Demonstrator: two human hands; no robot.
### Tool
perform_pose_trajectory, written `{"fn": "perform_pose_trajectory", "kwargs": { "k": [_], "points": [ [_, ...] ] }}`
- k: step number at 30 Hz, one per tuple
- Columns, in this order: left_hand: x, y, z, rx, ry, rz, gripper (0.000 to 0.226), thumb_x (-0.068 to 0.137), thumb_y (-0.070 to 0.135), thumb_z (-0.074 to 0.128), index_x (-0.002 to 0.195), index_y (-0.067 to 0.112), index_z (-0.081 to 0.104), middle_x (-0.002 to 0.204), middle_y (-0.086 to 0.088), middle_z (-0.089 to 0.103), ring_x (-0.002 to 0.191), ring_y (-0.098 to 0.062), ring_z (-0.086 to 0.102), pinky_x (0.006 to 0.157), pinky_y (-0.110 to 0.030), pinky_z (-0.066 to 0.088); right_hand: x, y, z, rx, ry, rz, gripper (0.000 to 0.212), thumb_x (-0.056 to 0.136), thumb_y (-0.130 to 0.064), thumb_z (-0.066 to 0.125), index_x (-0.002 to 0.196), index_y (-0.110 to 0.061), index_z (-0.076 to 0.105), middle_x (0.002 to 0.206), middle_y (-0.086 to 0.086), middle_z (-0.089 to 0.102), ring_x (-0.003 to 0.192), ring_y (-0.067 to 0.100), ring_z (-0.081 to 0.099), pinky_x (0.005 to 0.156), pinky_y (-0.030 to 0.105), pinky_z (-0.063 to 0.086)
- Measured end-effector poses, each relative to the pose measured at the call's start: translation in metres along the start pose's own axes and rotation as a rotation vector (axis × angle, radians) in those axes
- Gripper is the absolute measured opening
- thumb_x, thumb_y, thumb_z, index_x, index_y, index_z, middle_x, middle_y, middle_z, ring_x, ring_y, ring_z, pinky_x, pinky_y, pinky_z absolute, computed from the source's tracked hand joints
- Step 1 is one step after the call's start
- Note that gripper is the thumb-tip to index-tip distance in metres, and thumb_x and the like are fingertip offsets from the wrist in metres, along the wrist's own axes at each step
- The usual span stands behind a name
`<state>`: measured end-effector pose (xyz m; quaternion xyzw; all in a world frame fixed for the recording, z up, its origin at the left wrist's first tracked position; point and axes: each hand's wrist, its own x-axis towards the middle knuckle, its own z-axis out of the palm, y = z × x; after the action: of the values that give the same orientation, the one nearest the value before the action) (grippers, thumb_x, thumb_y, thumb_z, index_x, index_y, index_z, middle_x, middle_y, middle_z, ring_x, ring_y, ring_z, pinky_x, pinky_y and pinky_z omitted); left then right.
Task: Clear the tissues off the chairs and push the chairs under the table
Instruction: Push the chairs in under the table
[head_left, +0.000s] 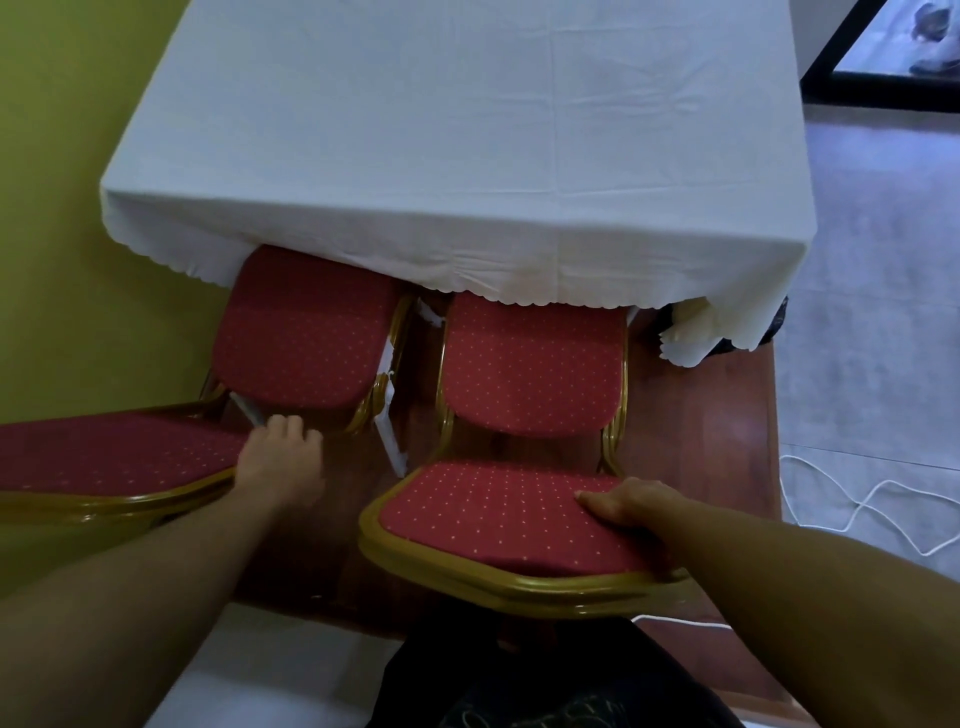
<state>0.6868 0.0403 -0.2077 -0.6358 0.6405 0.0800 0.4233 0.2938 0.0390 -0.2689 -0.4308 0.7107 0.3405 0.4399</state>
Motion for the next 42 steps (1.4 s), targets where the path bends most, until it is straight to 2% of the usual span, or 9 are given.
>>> {"fn": "perform_pose_trajectory", "kwargs": {
  "k": [3,5,11,22,31,34,36,39,42],
  "points": [
    [-0.001,-0.046,0.015,0.176,-0.170,-0.127,0.089,0.085,0.042,0.066,0.155,0.014,0.019,0.153,-0.017,0.032,0.138,-0.040,0.035,0.111,-0.052,0.033,0.001,-0.006,0.003,-0.015,-0.007,0.024,0.096,0.085,-0.084,0.037,0.150,-0.014,0.045,0.151,0.013,0.048,0.134,0.034,0.051,0.110,0.044,0.043],
    [-0.001,-0.064,0.029,0.158,-0.319,-0.221,0.092,0.090,0.033,0.064,0.159,0.015,0.006,0.161,-0.019,0.020,0.143,-0.047,0.028,0.112,-0.065,0.025,0.002,-0.007,0.004,-0.011,0.018,0.043,0.098,0.084,-0.085,0.038,0.149,-0.012,0.046,0.151,0.013,0.049,0.133,0.034,0.052,0.110,0.043,0.044],
    [0.005,-0.076,0.040,0.022,-0.382,-0.303,0.046,0.101,0.013,0.049,0.147,0.010,0.045,0.150,-0.025,0.041,0.138,-0.053,0.035,0.108,-0.070,0.030,0.007,-0.008,0.005,0.039,0.061,0.092,0.108,0.075,-0.090,0.048,0.146,-0.008,0.048,0.146,0.014,0.054,0.129,0.035,0.056,0.108,0.043,0.046],
    [0.009,-0.048,0.029,-0.107,-0.459,-0.284,0.051,0.104,0.022,0.043,0.153,0.011,0.035,0.156,-0.020,0.032,0.140,-0.058,0.025,0.109,-0.073,0.023,0.008,-0.015,0.004,0.078,0.099,0.086,0.118,0.062,-0.097,0.050,0.141,-0.009,0.054,0.138,0.014,0.059,0.123,0.036,0.058,0.103,0.042,0.049],
    [0.017,-0.055,0.037,-0.138,-0.476,-0.267,0.059,0.098,0.025,0.055,0.153,0.017,0.037,0.156,-0.019,0.032,0.142,-0.049,0.029,0.108,-0.072,0.026,-0.003,-0.017,-0.001,0.032,0.084,0.044,0.104,0.076,-0.087,0.051,0.145,-0.009,0.049,0.145,0.016,0.053,0.129,0.036,0.054,0.106,0.045,0.046],
    [0.023,-0.044,0.016,-0.126,-0.381,-0.058,0.066,0.094,0.025,0.059,0.154,0.025,0.032,0.154,-0.008,0.038,0.141,-0.034,0.037,0.111,-0.061,0.031,-0.012,-0.021,-0.012,0.011,0.111,-0.012,0.098,0.081,-0.084,0.051,0.144,-0.009,0.050,0.143,0.017,0.054,0.125,0.034,0.057,0.104,0.046,0.048],
    [0.027,-0.028,-0.018,-0.180,-0.182,0.063,0.061,0.099,0.034,0.048,0.156,0.025,0.027,0.152,-0.007,0.042,0.137,-0.028,0.044,0.111,-0.049,0.036,-0.019,-0.028,-0.026,0.013,0.196,-0.105,0.102,0.078,-0.089,0.043,0.142,-0.010,0.051,0.141,0.019,0.054,0.122,0.036,0.058,0.104,0.050,0.049],
    [0.037,-0.002,-0.082,-0.279,0.087,0.245,0.055,0.101,0.039,0.036,0.153,0.022,0.030,0.145,-0.009,0.050,0.128,-0.030,0.052,0.105,-0.048,0.043,-0.031,-0.040,-0.061,0.017,0.363,-0.238,0.118,0.065,-0.101,0.028,0.145,-0.017,0.048,0.147,0.018,0.049,0.126,0.037,0.055,0.108,0.057,0.043],
    [0.041,0.028,-0.148,-0.356,0.227,0.314,0.053,0.101,0.041,0.035,0.148,0.019,0.037,0.142,-0.009,0.052,0.125,-0.032,0.054,0.100,-0.048,0.046,-0.052,-0.048,-0.106,0.011,0.549,-0.363,0.095,0.087,-0.084,0.033,0.155,-0.018,0.035,0.157,0.018,0.034,0.138,0.038,0.043,0.113,0.056,0.037]
  ]
}}
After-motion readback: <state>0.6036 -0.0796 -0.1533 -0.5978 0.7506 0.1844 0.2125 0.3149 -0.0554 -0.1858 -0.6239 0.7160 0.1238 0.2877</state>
